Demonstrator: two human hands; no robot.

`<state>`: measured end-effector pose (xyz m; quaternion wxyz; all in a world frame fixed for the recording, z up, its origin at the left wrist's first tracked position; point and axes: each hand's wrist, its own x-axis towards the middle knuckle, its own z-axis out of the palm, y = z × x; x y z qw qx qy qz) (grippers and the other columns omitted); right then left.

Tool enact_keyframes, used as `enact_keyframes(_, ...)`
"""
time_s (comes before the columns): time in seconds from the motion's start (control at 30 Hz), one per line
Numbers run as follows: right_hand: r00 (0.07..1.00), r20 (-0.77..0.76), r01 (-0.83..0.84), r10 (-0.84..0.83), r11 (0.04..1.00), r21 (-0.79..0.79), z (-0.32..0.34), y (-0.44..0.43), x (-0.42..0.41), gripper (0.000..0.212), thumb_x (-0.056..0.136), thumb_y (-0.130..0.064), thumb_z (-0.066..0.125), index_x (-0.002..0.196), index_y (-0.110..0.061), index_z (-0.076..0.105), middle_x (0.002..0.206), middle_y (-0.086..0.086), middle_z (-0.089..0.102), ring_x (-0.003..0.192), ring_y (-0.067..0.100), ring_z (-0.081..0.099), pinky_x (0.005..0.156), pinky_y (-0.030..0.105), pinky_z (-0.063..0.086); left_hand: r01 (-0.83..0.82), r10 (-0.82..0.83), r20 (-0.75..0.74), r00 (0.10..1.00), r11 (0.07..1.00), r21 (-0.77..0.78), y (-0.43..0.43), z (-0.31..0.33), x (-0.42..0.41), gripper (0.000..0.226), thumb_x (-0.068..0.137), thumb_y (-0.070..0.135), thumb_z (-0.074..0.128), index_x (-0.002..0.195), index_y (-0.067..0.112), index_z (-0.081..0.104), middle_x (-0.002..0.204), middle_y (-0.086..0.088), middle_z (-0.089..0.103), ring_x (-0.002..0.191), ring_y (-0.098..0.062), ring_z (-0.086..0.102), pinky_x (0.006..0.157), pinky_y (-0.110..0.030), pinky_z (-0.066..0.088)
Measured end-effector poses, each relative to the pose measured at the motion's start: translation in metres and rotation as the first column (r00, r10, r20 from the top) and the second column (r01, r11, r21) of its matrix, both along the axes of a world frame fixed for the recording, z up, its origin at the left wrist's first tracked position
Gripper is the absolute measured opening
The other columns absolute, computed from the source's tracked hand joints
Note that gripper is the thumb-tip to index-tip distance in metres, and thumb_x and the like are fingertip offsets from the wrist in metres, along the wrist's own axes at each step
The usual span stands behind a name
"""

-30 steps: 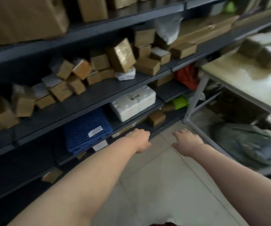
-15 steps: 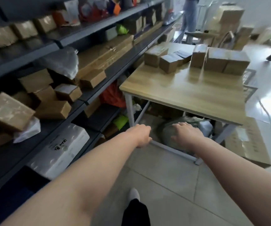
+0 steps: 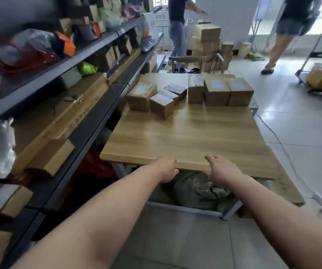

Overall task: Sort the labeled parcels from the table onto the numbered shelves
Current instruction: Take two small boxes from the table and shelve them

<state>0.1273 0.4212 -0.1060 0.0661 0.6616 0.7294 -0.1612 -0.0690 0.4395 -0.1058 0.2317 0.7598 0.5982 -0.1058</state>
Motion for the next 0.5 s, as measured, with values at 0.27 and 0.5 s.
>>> enact_keyframes(0.27, 0.999, -0.009, 0.053, -0.053, 0.997, -0.051, -0.028, 0.108, 0.013, 0.06, 0.097, -0.039, 0.048, 0.15, -0.021, 0.025, 0.154, 0.005, 0.03, 0.141, 0.026, 0.027, 0.11, 0.043, 0.033, -0.004, 0.004, -0.007, 1.0, 1.0, -0.024, 0.106, -0.02, 0.014, 0.054, 0.101, 0.031, 0.049, 0.148, 0.009, 0.034, 0.152, -0.013, 0.037, 0.138, -0.032, 0.035, 0.113, -0.042, 0.032)
enact_keyframes(0.5, 0.997, -0.053, -0.052, 0.05, 0.998, -0.028, -0.031, 0.229, 0.008, 0.06, 0.097, -0.04, 0.048, 0.149, -0.021, 0.027, 0.152, 0.003, 0.034, 0.138, 0.025, 0.031, 0.107, 0.04, 0.034, -0.119, 0.121, -0.073, 0.99, 0.992, 0.031, 0.203, -0.007, 0.006, 0.051, 0.101, 0.032, 0.047, 0.146, 0.012, 0.036, 0.151, -0.009, 0.037, 0.137, -0.029, 0.035, 0.11, -0.038, 0.033)
